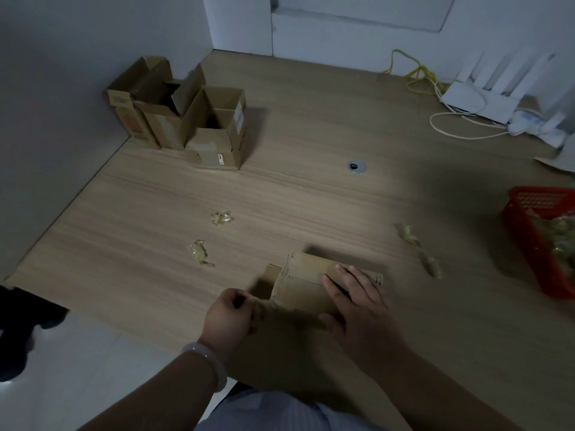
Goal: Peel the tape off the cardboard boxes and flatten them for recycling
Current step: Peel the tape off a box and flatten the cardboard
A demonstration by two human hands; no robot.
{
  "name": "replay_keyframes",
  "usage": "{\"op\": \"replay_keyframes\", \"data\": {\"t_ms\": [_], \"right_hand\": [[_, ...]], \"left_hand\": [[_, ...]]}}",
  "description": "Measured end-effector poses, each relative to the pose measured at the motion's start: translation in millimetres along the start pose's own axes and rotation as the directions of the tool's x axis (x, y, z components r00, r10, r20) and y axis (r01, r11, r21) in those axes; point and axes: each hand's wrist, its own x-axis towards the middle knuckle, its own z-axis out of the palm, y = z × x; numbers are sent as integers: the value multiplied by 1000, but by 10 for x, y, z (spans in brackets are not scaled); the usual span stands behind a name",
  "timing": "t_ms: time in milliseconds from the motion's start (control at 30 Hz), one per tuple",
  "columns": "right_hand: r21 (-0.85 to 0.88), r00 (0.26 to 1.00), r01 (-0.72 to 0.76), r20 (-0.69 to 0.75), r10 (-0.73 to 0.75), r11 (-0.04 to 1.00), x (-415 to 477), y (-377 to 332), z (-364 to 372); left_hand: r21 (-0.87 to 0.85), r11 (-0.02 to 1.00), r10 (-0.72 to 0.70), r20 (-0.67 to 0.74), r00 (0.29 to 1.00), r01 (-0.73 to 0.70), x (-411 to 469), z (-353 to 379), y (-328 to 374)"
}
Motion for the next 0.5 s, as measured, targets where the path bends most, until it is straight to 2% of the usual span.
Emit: {"op": "replay_keyframes", "data": {"t_ms": [67, 167, 267, 400, 500], "right_hand": [[13, 1000, 3, -8, -2, 1000, -1, -3, -8], [40, 1000, 7, -2, -7, 999, 2, -3, -13], [117, 1000, 7, 20, -10, 993, 14, 47, 1], [355, 998, -44, 55, 26, 934, 13, 150, -53], [406, 999, -46, 22, 41, 913, -42, 212, -138]], "left_hand": [[-29, 999, -34, -59, 998, 32, 65, -148, -30], [21, 999, 27, -129, 991, -25, 184, -407, -52], [-77, 996, 23, -190, 982, -38, 327, -535, 44], [-215, 972, 65, -168, 984, -100, 532, -557, 232], [-232, 969, 45, -191, 981, -90, 667, -584, 344]]}}
